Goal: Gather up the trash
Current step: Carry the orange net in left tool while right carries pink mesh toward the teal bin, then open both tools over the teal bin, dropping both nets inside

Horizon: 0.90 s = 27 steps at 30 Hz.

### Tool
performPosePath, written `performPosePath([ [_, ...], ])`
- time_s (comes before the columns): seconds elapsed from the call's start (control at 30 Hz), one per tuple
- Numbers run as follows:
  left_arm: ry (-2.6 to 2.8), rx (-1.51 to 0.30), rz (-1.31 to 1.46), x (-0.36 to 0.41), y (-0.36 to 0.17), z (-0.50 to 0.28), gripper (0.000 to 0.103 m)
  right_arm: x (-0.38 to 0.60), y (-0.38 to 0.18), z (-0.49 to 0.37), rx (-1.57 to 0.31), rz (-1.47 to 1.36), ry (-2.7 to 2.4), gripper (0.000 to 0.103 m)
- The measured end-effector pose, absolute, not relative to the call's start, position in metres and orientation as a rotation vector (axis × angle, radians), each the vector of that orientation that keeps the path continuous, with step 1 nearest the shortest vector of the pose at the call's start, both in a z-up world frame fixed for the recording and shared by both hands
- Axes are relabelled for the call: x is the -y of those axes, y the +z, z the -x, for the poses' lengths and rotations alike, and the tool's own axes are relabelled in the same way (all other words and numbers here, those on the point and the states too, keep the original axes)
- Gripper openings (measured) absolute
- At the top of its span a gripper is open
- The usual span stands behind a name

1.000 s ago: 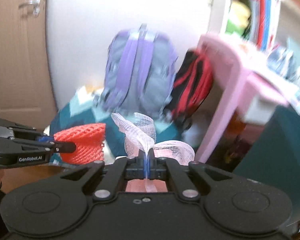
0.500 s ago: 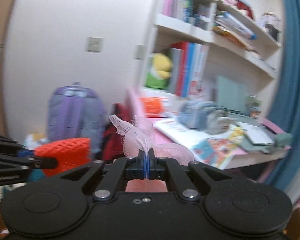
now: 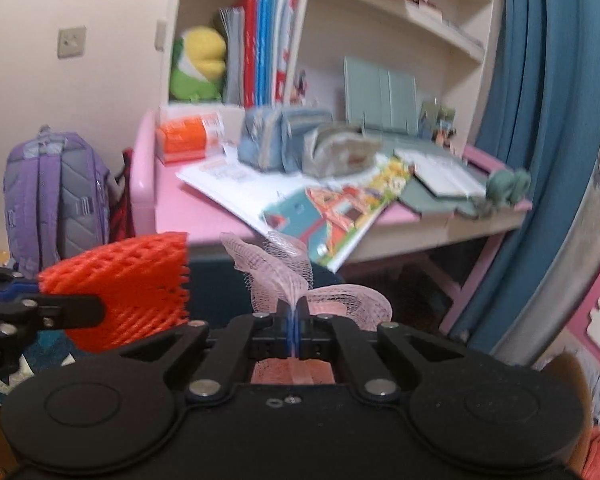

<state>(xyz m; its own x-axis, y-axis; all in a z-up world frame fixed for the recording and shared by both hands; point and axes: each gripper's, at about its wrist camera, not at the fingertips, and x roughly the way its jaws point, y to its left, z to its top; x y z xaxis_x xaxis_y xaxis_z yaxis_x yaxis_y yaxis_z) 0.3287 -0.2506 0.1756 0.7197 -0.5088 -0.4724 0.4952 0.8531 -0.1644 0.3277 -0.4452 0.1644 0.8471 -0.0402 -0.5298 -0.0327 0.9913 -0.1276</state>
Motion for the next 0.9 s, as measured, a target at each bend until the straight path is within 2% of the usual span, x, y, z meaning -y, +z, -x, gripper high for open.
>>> performPosePath([
  [0.27, -0.559, -0.646, -0.03, 0.293, 0.131, -0.361, 0.011, 0.449, 0.136, -0.348, -0.675, 0.148, -0.012, 0.003],
  [0.57, -0.548, -0.728, -0.067, 0.311, 0.101, -0.381, 0.011, 0.457, 0.115, -0.362, -0.761, 0.115, -0.025, 0.015],
  [0.63, -0.553, -0.722, -0.078, 0.312, 0.099, -0.38, 0.012, 0.458, 0.114, -0.362, -0.769, 0.115, -0.026, 0.026],
  [0.8, -0.554, -0.726, -0.074, 0.313, 0.1, -0.379, 0.012, 0.463, 0.116, -0.356, -0.777, 0.104, -0.04, 0.03],
  [0.9, -0.546, -0.725, -0.075, 0.31, 0.101, -0.376, 0.017, 0.465, 0.122, -0.349, -0.766, 0.09, -0.035, 0.032],
])
